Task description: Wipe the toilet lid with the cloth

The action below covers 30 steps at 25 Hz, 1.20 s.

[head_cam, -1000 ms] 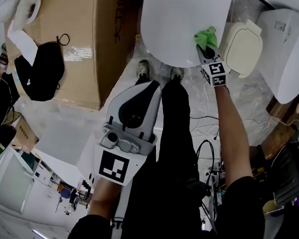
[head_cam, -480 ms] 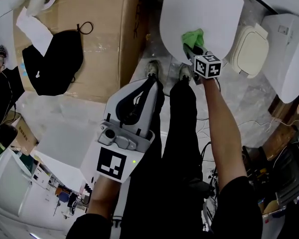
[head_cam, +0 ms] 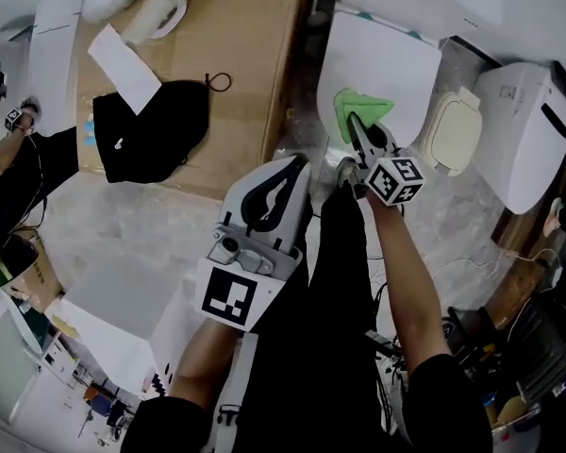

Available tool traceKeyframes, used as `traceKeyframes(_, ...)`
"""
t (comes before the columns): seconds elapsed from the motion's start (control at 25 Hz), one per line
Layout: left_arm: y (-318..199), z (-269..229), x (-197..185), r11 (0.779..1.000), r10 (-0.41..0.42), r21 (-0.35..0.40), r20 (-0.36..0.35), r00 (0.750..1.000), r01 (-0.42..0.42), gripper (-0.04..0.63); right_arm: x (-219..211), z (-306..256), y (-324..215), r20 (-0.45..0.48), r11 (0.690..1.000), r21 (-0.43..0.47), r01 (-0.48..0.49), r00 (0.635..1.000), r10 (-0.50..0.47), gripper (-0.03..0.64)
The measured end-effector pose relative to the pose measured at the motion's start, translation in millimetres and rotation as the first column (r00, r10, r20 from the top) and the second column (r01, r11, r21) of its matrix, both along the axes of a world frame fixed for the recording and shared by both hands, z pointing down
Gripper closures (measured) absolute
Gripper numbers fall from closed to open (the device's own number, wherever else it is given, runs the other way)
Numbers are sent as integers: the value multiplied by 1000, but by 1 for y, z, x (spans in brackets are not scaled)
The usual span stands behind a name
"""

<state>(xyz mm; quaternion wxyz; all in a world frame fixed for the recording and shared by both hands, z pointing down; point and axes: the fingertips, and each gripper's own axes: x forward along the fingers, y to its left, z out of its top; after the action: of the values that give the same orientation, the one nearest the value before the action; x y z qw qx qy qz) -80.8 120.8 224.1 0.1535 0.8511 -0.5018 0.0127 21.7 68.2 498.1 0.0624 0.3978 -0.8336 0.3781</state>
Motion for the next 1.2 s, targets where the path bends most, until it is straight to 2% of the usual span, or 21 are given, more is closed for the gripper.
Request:
traceKeyframes(0.2,3,-73,-4,998,25,61,12,1000,-26,589,14,-128,0,-76,993,90,-70,994,77,566)
traceKeyframes(0.32,8,-116,-11,996,22,86,9,1000,-23,589,16,-197,9,-109,987,141,-76,990,92,566)
traceKeyframes(0.6,16,-201,-9,985,35,168,-1,999,-34,589,38,-323,37,-167,959,261,-107,974,154,565)
traceKeyframes(0.84,23,-246,8,975,53,214,-4,999,-51,589,62,-391,63,-172,925,356,-136,963,207,565)
traceKeyframes(0.96,26,-270,15,964,53,261,-16,998,-47,589,68,-417,74,-171,910,393,-130,963,211,565)
traceKeyframes(1.08,28,-293,27,947,63,316,-19,998,-53,589,74,-432,86,-158,904,408,-129,965,209,565)
traceKeyframes(1.2,30,-298,34,948,57,312,7,998,-56,589,81,-438,97,-153,904,407,-129,966,207,565)
